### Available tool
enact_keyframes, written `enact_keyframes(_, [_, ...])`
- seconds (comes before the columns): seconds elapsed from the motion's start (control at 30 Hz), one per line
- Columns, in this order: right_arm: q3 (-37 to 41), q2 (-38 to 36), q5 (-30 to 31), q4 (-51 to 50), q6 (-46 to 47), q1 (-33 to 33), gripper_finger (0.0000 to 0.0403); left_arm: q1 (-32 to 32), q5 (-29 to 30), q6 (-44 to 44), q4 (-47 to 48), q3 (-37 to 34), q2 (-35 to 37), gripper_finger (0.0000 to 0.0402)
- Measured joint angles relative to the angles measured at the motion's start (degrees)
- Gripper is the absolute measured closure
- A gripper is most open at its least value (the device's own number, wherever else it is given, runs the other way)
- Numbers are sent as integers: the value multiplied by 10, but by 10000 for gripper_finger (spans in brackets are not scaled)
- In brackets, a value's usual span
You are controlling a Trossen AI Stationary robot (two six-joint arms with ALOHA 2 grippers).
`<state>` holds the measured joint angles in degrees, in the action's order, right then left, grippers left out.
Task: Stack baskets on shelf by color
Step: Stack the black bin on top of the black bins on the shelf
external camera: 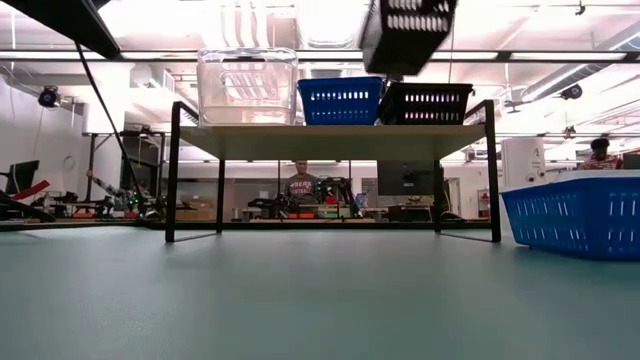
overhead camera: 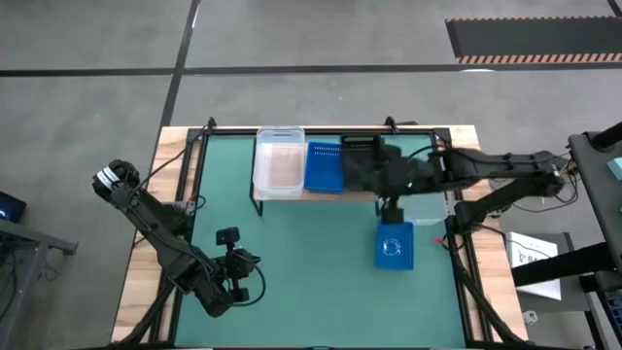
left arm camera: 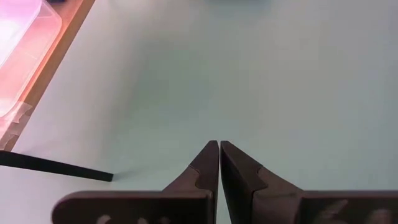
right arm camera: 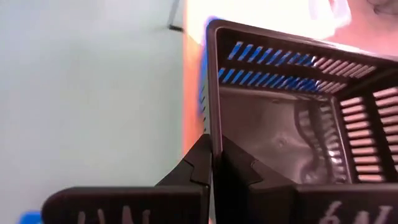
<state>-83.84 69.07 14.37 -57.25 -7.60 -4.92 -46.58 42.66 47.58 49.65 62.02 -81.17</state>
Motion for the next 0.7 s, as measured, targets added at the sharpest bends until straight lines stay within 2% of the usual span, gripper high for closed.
enact_keyframes(0.33, [158,-122,-53,91,-46,86,394,0,14,0,-2,0,0,402])
enact_keyframes(0.7, [226,-134,-86,163,-70,102,394,1,18,0,-3,0,0,402])
